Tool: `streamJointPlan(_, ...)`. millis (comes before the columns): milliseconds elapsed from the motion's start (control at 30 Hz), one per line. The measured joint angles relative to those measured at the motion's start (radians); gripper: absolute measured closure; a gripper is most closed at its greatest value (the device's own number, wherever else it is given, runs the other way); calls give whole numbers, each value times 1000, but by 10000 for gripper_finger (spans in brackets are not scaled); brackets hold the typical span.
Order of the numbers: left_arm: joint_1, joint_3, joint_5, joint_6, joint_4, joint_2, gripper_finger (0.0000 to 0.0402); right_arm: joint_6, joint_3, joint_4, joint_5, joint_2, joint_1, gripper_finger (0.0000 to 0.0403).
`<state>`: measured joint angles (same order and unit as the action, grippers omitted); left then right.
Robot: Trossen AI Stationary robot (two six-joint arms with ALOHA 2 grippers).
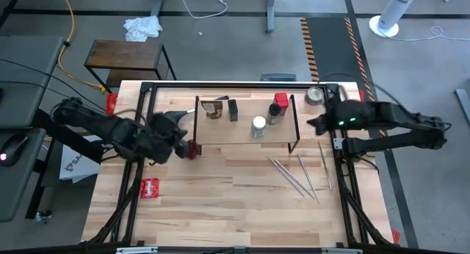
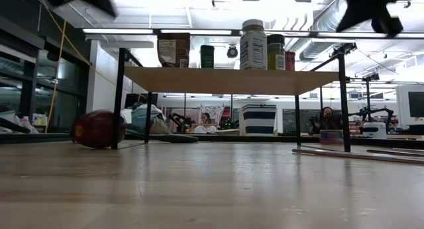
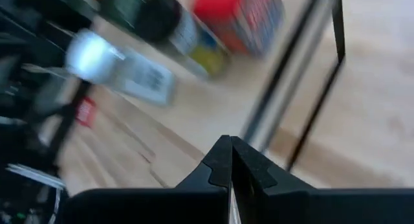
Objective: Shelf spices
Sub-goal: Move the shelf to the center of the table
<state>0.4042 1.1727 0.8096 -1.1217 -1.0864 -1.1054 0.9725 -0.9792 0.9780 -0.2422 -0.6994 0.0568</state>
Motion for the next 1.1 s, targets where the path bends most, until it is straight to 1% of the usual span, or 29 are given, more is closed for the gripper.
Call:
streamJointPlan(67,-24,47,43,163,73,7,398,-38,-39,-13,-17,16,3,403)
streamJointPlan(133,-74,88,42,321,129,9,384,-64,-70,-16,-24,23,8,403)
streamJointPlan(200,-145,123,12,470,183,10,361,-98,-90,-16,-25,22,9,403)
streamJointPlan(267,-233,152,-56,607,237,6,328,-139,-101,-16,-25,21,9,403)
streamJointPlan(367,-399,193,-230,770,284,-8,269,-182,-102,-13,-40,20,9,402)
streamJointPlan(467,-569,238,-438,854,273,-38,214,-228,-102,-10,-44,11,9,399)
streamJointPlan(567,-708,282,-641,920,268,-83,171,-269,-102,-10,-45,-1,9,390)
streamJointPlan(633,-770,312,-733,955,261,-124,153,-283,-102,-10,-45,-11,9,384)
streamJointPlan(733,-822,360,-804,1041,203,-197,141,-302,-102,-10,-42,-28,9,376)
streamJointPlan(833,-836,400,-802,1156,106,-273,140,-330,-102,-10,-40,-44,9,371)
streamJointPlan(933,-834,418,-799,1253,59,-334,140,-323,-102,-10,-41,-61,9,370)
streamJointPlan(1033,-828,421,-800,1313,43,-371,141,-317,-102,-10,-43,-75,9,370)
streamJointPlan(1100,-827,421,-819,1332,27,-383,141,-296,-102,-10,-46,-85,9,370)
